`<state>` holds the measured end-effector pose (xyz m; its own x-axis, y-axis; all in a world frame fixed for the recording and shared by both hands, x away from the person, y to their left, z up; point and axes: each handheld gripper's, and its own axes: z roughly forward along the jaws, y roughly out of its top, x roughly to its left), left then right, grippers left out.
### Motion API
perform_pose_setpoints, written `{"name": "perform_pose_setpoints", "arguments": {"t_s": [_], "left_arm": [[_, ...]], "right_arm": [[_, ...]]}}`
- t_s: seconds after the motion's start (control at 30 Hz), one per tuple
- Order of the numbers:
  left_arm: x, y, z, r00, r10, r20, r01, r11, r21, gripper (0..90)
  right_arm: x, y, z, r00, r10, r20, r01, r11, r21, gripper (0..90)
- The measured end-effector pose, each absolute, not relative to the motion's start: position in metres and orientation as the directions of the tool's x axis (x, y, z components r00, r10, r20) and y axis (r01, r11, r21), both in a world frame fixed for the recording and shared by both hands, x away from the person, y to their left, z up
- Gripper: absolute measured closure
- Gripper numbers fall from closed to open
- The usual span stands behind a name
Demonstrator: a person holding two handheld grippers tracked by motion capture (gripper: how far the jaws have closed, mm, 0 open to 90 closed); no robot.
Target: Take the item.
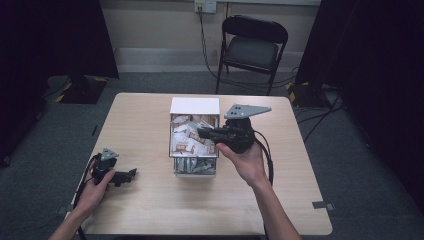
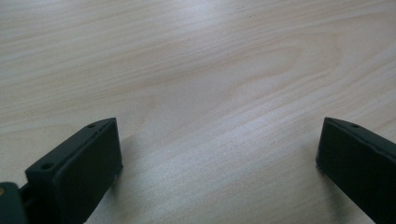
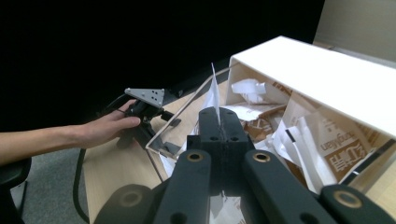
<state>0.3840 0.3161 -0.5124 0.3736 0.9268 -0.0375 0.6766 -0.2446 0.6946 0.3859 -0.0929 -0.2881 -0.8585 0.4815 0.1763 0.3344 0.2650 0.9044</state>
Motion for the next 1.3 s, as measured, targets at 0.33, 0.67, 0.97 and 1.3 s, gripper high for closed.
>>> {"name": "perform_pose_setpoints", "arguments": {"t_s": [0.33,0.67,0.97,1.3], "left_arm": [[0.384,0.316,-0.512,0.374,0.927,-0.037,0.677,-0.245,0.695,0.0],[0.384,0.316,-0.512,0.374,0.927,-0.037,0.677,-0.245,0.694,0.0],[0.384,0.316,-0.512,0.373,0.927,-0.038,0.677,-0.244,0.695,0.0],[0.384,0.316,-0.512,0.374,0.927,-0.038,0.677,-0.245,0.694,0.0]], "right_arm": [[0.378,-0.101,-0.275,-0.863,0.479,0.162,0.304,0.236,0.923,90.0],[0.371,-0.111,-0.268,-0.855,0.496,0.154,0.294,0.218,0.931,90.0],[0.366,-0.131,-0.265,-0.834,0.532,0.147,0.296,0.206,0.933,90.0],[0.363,-0.154,-0.263,-0.802,0.582,0.135,0.306,0.206,0.93,90.0]]}}
